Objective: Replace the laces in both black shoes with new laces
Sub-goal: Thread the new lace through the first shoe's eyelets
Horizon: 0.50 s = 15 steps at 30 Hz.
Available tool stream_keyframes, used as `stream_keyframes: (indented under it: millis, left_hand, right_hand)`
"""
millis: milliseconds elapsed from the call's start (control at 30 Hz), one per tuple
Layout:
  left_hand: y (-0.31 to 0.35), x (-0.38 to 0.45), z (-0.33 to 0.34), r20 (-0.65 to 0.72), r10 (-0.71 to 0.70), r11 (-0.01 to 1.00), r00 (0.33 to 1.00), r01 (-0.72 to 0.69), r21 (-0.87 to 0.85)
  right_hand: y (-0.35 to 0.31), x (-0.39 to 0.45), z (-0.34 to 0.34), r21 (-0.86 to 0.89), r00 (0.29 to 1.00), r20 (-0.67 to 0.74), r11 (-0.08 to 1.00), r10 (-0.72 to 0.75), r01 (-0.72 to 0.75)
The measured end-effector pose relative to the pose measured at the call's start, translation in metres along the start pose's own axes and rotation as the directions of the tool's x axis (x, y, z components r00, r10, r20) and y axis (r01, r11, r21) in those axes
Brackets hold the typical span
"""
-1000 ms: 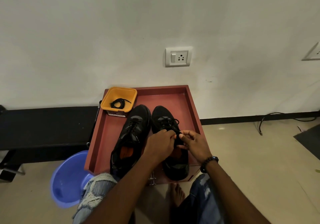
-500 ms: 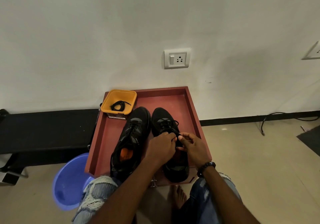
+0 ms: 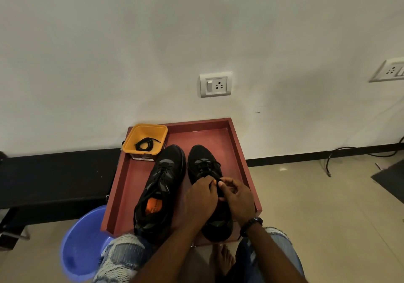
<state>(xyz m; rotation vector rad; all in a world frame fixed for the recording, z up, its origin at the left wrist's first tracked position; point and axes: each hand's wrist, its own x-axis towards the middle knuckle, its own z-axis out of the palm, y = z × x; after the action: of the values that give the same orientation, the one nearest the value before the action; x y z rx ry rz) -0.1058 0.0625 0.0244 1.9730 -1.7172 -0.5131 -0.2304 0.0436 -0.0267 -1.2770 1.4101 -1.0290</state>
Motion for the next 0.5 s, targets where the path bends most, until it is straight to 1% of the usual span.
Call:
stream_keyframes:
  millis: [133,267,367,500]
  left_hand:
    - [0.004,-0.002,0.0,0.006,-0.019,0.999,1.0,0.019,-0.035]
    - [0.0,0.0,-0.004,0.045,0.023,0.999,0.999,-0.024,0.029]
    - [-0.003,0.004,-0.011,0.095,0.083,0.993,0.992,-0.09,0.078]
    - [-0.005,0.005,-0.014,0.108,0.086,0.993,0.99,-0.094,0.065]
  right_hand:
    - [-0.004,-0.002,0.0,0.02,1.0,-0.001,1.0,0.0,0.0]
    - [-0.008,-0.005,0.0,0.024,1.0,0.01,1.0,-0.013,0.013]
    - [-0.01,-0.008,0.002,-0.017,0.999,-0.001,0.999,-0.041,0.041]
    - [-0.015,-0.011,0.005,-0.046,0.999,-0.028,0.998,-0.041,0.04]
